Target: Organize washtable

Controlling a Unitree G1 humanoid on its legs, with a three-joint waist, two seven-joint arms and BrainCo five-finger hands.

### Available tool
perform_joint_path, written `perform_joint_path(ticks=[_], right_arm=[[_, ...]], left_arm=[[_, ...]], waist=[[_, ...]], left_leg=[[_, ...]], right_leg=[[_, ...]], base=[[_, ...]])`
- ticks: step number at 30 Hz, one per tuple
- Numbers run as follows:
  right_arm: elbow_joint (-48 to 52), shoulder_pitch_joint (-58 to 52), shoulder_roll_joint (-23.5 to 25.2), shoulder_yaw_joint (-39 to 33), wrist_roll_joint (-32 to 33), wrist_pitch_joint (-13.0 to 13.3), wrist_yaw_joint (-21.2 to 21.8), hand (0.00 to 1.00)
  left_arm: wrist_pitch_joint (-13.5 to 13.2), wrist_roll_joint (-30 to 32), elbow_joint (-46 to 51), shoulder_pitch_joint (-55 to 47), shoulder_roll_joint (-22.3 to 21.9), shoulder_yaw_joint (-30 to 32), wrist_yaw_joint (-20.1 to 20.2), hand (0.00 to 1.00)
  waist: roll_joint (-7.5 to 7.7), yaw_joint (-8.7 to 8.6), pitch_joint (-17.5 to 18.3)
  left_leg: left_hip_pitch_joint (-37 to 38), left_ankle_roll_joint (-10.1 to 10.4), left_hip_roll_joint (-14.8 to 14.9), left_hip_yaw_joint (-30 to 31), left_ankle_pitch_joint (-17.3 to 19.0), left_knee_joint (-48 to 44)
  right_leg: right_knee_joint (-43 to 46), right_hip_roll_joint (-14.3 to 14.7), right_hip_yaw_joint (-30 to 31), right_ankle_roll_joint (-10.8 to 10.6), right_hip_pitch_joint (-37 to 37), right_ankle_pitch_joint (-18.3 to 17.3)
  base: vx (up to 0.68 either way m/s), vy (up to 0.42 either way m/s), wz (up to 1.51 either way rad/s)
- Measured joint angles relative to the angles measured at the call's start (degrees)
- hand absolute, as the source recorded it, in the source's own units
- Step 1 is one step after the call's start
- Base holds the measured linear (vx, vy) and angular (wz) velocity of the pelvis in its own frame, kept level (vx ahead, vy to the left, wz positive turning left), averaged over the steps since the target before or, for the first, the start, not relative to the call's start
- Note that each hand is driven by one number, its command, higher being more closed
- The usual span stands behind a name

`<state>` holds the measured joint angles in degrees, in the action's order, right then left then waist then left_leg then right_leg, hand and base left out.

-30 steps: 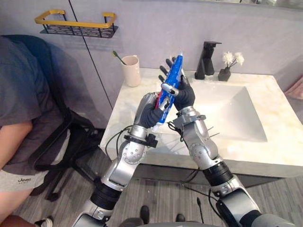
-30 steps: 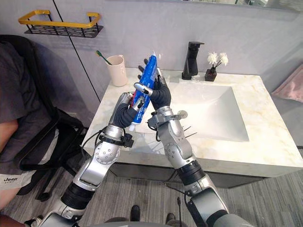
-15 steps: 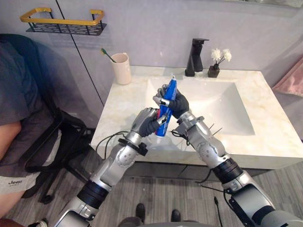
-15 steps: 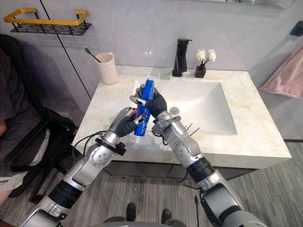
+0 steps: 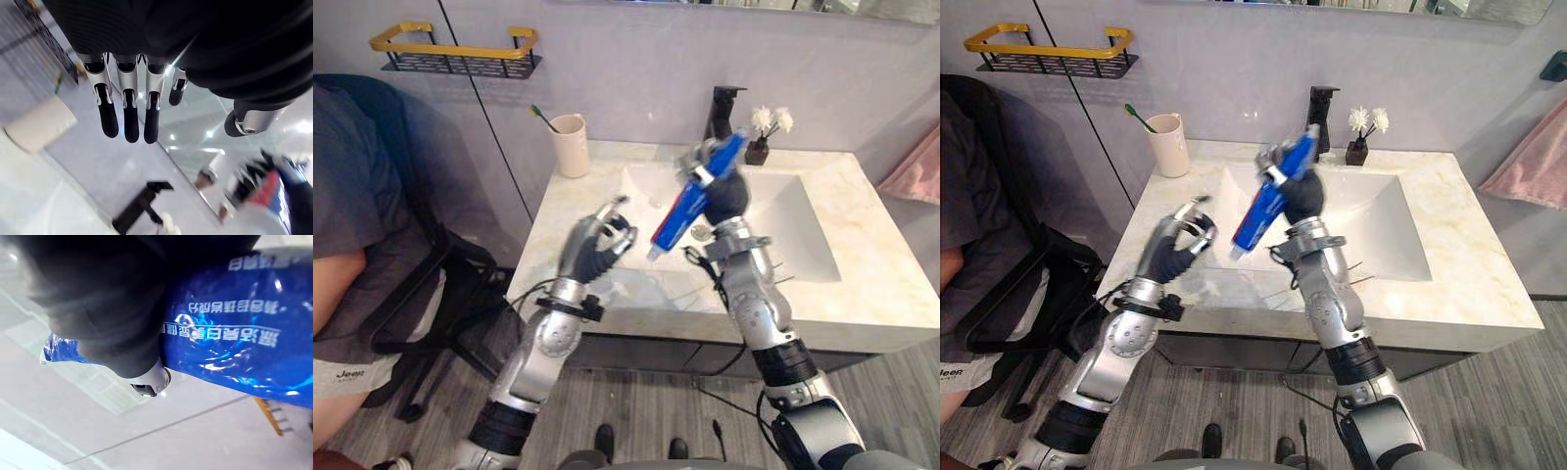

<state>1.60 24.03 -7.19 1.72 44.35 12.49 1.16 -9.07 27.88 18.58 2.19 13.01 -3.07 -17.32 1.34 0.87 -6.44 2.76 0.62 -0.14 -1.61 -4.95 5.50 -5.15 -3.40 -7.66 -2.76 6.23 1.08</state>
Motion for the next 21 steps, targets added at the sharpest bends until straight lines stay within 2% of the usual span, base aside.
perform_joint_path(ticks=[5,9,12,13,16,21], right_arm=[[3.70,-4.57,0.13,-4.08,-2.44,0.43,-1.34,1.00],[6.64,-8.06,0.52,-8.48,-5.95,1.11,-2.22,1.00],[6.73,-9.90,1.34,-10.64,-7.21,1.32,-2.36,1.00],[6.72,-11.12,1.61,-11.34,-8.71,1.31,-2.48,1.00],[6.73,-12.08,2.35,-12.40,-9.81,1.32,-2.63,1.00],[6.73,-12.10,2.41,-12.56,-11.26,2.07,-4.31,1.00]], left_arm=[[-0.41,-3.64,5.49,-5.39,-4.12,9.84,-4.42,0.00],[-0.33,-5.55,5.43,-10.61,-8.42,17.74,-7.01,0.00],[-0.33,-7.61,2.82,-13.15,-10.83,21.46,-7.98,0.00],[-0.23,-10.00,-1.53,-14.39,-12.21,23.91,-8.13,0.00],[0.18,-12.85,-9.40,-15.26,-13.63,25.52,-8.32,0.00],[1.15,-16.44,-26.63,-16.66,-14.04,25.73,-7.28,0.00]], waist=[[0.00,0.11,0.00],[0.01,0.22,0.01],[0.02,0.46,0.02],[0.05,0.77,0.04],[0.14,1.47,0.10],[0.75,1.56,0.58]], left_leg=[[0.05,0.00,-0.14,0.42,0.01,0.04],[-0.11,0.02,-0.16,1.02,0.02,0.36],[-0.24,0.16,-0.16,1.32,0.12,0.38],[-0.37,0.16,-0.14,1.36,0.12,0.38],[-0.51,0.12,-0.14,1.55,0.09,0.38],[-1.07,0.02,-0.41,2.69,0.03,0.36]], right_leg=[[-0.19,-0.13,-0.49,-0.16,0.35,-0.17],[-0.25,-0.12,-1.27,-0.10,0.48,-0.46],[-0.28,-0.10,-1.62,-0.13,0.49,-0.62],[-0.51,-0.06,-1.70,-0.13,0.50,-0.62],[-0.51,-0.06,-1.89,-0.12,0.47,-0.62],[-0.51,-0.28,-3.09,-0.35,0.41,-0.82]], base=[[0.00,-0.008,0.05],[-0.03,-0.018,0.08],[-0.02,-0.017,0.07],[0.00,0.000,0.00],[0.00,-0.006,0.01],[0.00,-0.012,0.12]])
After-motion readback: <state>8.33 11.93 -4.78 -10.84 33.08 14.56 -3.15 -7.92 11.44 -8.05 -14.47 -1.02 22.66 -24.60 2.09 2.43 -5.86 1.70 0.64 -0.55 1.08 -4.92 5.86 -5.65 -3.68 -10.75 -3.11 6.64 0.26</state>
